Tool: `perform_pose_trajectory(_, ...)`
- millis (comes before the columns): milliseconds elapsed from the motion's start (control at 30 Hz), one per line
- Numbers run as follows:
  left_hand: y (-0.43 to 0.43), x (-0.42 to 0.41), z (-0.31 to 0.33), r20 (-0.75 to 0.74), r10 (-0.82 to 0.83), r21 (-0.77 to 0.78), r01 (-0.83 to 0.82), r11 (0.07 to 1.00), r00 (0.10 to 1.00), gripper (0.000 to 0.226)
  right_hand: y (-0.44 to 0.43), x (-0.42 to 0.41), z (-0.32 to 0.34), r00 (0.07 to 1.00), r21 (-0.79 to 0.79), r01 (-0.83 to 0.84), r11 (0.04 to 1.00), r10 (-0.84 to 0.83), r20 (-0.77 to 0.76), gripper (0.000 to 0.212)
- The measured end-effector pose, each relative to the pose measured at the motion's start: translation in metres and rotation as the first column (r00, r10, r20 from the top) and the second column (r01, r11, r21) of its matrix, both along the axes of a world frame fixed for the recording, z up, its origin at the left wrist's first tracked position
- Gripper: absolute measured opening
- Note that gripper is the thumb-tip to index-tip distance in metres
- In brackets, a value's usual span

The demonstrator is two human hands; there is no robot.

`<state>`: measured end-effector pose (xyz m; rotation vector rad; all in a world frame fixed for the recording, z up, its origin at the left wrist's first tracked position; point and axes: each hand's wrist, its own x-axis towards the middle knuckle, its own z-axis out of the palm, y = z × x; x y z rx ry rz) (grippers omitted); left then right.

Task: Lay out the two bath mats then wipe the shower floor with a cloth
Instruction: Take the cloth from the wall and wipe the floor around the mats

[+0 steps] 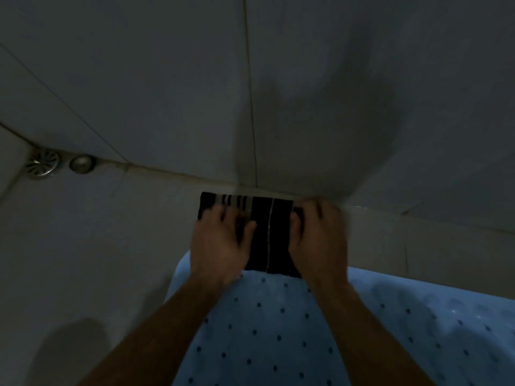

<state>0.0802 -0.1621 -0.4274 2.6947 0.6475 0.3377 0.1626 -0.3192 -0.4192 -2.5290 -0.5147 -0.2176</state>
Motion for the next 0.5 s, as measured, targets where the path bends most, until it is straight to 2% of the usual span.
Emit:
perform_pose_trajectory(67,-0.008,-0.011,-0.016,-0.138,-0.127,0.011,0.13,0.991,0.982,0.049,0.005,-0.013,-0.014,0.99,-0.095,-0.087,0.992,0.075,-0.12,0.028)
perform_pose_trajectory(133,-0.006,-0.014,-0.024,-0.251,-0.154,0.04,0.169,0.985,0.956,0.06,0.006,-0.019,-0.022,0.963,-0.185,-0.138,0.973,0.088,-0.255,0.05)
perform_pose_trajectory(200,-0.004,-0.012,-0.023,-0.282,-0.166,0.056,0.189,0.98,0.945,0.063,0.006,-0.021,-0.026,0.948,-0.285,-0.219,0.933,0.134,-0.289,0.063)
perform_pose_trajectory(333,-0.004,-0.001,-0.022,-0.251,-0.178,-0.042,0.173,0.984,0.951,0.063,0.005,-0.019,-0.03,0.946,-0.334,-0.234,0.913,0.134,-0.297,0.065)
perform_pose_trajectory(500,0.008,0.005,-0.031,-0.28,-0.21,0.014,0.223,0.975,0.937,0.065,0.006,-0.009,-0.033,0.948,-0.32,-0.182,0.93,0.08,-0.307,0.064)
